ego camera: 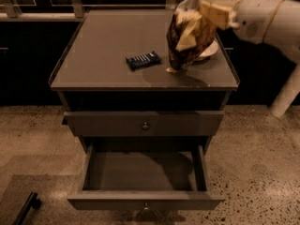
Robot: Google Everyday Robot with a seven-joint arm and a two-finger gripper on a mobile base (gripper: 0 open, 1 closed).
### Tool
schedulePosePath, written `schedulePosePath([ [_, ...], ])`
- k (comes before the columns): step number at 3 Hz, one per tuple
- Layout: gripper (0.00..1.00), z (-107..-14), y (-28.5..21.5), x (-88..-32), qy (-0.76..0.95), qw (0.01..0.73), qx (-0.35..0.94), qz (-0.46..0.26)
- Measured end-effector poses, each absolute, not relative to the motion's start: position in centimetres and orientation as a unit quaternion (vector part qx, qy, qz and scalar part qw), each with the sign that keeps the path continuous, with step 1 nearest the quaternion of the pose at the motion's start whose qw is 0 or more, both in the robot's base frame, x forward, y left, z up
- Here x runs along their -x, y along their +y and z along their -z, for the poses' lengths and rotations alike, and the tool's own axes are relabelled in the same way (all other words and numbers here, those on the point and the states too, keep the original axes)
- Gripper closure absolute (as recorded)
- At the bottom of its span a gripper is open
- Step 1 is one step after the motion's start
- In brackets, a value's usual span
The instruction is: Pick brown chip bag from middle drawer and place on counter
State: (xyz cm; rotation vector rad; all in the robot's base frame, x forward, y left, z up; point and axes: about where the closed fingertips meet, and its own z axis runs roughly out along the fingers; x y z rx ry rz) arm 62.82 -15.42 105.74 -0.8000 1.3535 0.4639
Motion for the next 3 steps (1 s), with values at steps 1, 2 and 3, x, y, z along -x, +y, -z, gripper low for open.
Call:
schedulePosePath([
  [1,1.0,-102.1,-13.8,-61.9,0.621,0.657,0.366,-0.221],
  [2,1.0,-102.1,-13.8,-61.9,0.621,0.657,0.366,-0.221],
  [3,1.0,-101.4,-13.9,-60.1,0.623,0.666,0.352,-0.212],
])
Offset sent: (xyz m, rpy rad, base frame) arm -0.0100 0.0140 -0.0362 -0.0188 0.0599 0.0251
